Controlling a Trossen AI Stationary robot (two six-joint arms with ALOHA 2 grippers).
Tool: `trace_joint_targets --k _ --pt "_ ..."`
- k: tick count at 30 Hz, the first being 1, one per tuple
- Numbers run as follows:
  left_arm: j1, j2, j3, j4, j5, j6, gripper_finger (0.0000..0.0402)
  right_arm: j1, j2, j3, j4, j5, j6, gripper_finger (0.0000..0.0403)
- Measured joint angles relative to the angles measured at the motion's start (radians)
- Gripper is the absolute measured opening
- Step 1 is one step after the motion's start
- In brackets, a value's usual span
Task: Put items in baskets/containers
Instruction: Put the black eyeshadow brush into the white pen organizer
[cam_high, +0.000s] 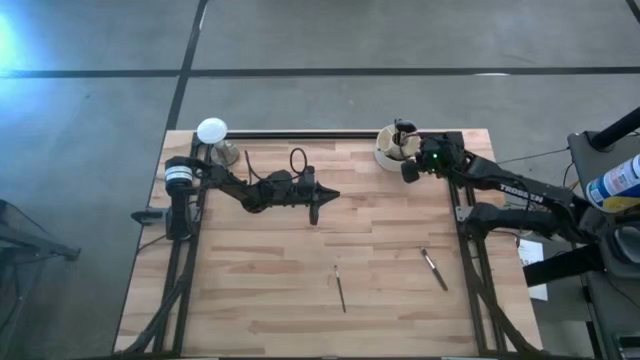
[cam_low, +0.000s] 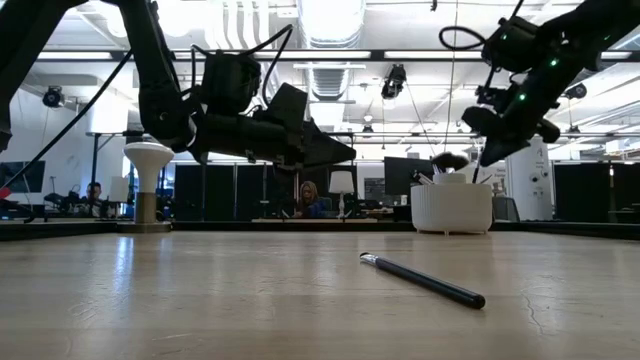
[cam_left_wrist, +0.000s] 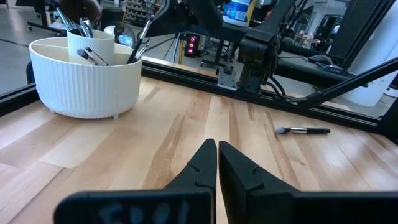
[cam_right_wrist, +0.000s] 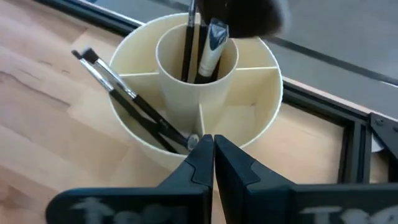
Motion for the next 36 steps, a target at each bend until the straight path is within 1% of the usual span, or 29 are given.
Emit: trace_joint_targets --k 6,8,11,14,16,19,24,28,32,36 --pt "0.000 0.000 0.000 0.000 0.000 0.000 0.0009 0.000 -0.018 0.023 0.008 0.000 -0.031 0.0008" --pt "0.000 0.000 0.000 -0.001 0.000 0.000 0.0009 0.000 -0.040 0.046 -0.023 0.001 -0.036 0.0009" --pt "0.000 0.000 0.000 -0.002 0.000 0.000 0.0009 0.000 -0.079 0.088 -0.121 0.001 -0.039 0.0017" --pt "0.000 0.000 0.000 -0.002 0.000 0.000 0.0009 0.000 -0.116 0.121 -0.197 -0.003 -0.024 0.0039" --pt "0.000 0.000 0.000 -0.002 0.000 0.000 0.0009 0.000 -0.134 0.125 -0.225 -0.043 -0.006 0.0059" --pt "0.000 0.000 0.000 -0.002 0.000 0.000 0.0009 0.000 -0.146 0.113 -0.218 -0.110 0.018 0.0093" --pt "0.000 0.000 0.000 -0.004 0.000 0.000 0.0009 -0.001 -0.120 0.075 -0.181 -0.100 0.048 0.0143" --pt "0.000 0.000 0.000 -0.005 0.000 0.000 0.0009 0.000 -0.093 0.060 -0.120 -0.062 0.037 0.0167" --pt "0.000 0.000 0.000 -0.006 0.000 0.000 0.0009 0.000 -0.075 0.051 -0.075 -0.060 0.029 0.0168" --pt "0.000 0.000 0.000 -0.006 0.000 0.001 0.0009 0.000 -0.057 0.026 -0.054 -0.060 0.039 0.0136"
